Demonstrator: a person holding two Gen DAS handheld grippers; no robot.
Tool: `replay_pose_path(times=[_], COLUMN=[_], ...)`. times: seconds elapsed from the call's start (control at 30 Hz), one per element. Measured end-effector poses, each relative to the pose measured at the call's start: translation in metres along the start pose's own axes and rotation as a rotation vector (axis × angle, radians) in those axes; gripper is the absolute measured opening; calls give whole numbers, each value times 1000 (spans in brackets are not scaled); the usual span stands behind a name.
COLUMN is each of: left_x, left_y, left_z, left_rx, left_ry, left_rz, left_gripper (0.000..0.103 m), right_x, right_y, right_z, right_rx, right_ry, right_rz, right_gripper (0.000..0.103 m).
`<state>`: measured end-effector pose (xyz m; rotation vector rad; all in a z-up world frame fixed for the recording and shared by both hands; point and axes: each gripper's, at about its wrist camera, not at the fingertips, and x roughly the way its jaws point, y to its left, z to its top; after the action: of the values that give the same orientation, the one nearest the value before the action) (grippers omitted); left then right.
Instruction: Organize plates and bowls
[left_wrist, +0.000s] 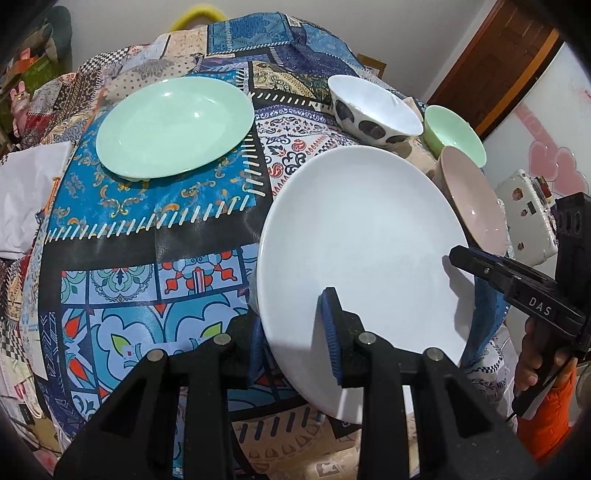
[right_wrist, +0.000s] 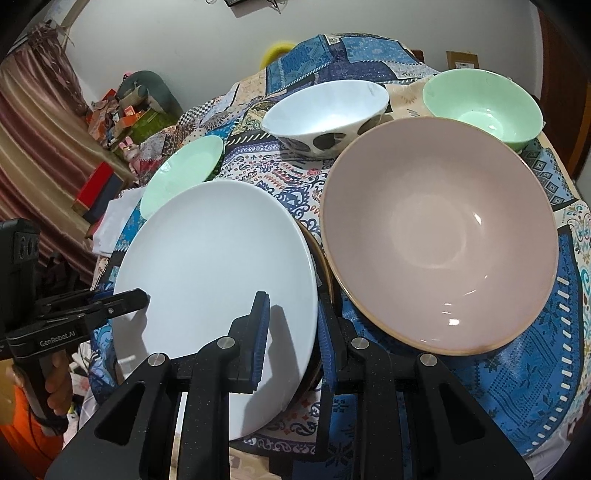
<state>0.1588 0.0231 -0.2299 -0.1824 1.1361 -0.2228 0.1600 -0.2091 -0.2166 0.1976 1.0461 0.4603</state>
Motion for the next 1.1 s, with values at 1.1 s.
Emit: replay_pose_path(times=[1.1], left_x=[14], left_y=[-1], left_z=[4], left_rx=[-5], left_ry=[29], left_rz=[55], left_gripper=[31], right_x=[-12], right_y=[8], right_z=[-5], right_rx=[-76], right_ry=[-47], right_rz=[-102], right_gripper=[26])
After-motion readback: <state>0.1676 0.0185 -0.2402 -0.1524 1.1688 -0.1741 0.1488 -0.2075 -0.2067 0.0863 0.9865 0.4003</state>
